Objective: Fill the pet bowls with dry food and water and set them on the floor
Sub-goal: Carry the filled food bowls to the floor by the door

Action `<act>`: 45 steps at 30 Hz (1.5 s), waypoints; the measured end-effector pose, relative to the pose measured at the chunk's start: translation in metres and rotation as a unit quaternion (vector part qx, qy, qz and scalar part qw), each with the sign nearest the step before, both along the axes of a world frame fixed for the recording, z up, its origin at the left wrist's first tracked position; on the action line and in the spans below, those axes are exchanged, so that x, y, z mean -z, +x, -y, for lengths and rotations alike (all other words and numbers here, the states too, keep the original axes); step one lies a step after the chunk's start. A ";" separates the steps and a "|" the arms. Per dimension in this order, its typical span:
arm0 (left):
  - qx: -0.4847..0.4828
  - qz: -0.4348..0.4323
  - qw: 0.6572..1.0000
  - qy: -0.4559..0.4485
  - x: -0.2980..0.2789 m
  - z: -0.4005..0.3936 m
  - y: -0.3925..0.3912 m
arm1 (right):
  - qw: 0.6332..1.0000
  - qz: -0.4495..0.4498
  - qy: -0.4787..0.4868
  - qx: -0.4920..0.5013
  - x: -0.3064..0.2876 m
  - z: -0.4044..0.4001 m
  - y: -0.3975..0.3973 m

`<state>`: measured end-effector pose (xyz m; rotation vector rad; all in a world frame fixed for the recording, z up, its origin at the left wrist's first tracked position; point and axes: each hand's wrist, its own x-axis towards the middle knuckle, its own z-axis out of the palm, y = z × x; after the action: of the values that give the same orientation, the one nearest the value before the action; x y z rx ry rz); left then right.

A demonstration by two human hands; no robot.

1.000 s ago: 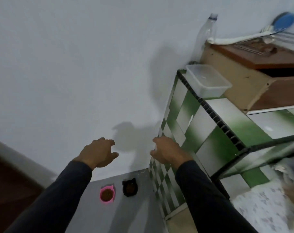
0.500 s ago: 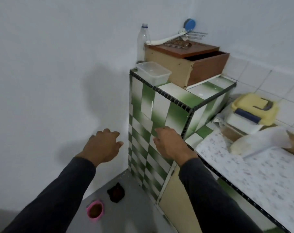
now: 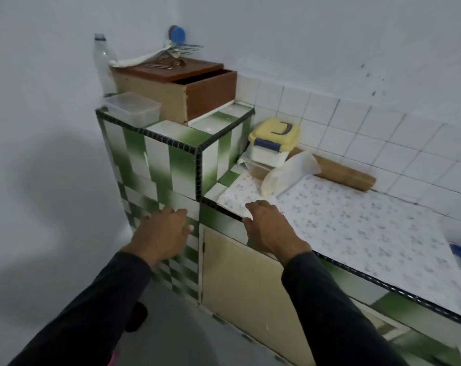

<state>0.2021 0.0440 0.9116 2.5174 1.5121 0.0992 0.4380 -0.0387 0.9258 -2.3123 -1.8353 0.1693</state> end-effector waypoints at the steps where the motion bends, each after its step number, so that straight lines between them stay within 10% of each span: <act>1: 0.014 -0.002 1.000 0.001 -0.001 0.006 0.017 | 1.000 0.002 -0.001 0.014 -0.001 0.013 0.013; 20: 0.223 -0.024 0.975 0.001 -0.022 0.230 0.353 | 0.964 -0.001 0.004 0.267 -0.008 0.349 0.295; 45: 0.493 -0.059 0.867 -0.041 0.051 0.455 0.663 | 0.854 -0.055 -0.069 0.513 0.060 0.630 0.465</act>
<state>0.8649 -0.4110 0.8608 2.9086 0.0899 -0.2716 0.9035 -0.6686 0.8655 -2.9312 -0.3560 0.2588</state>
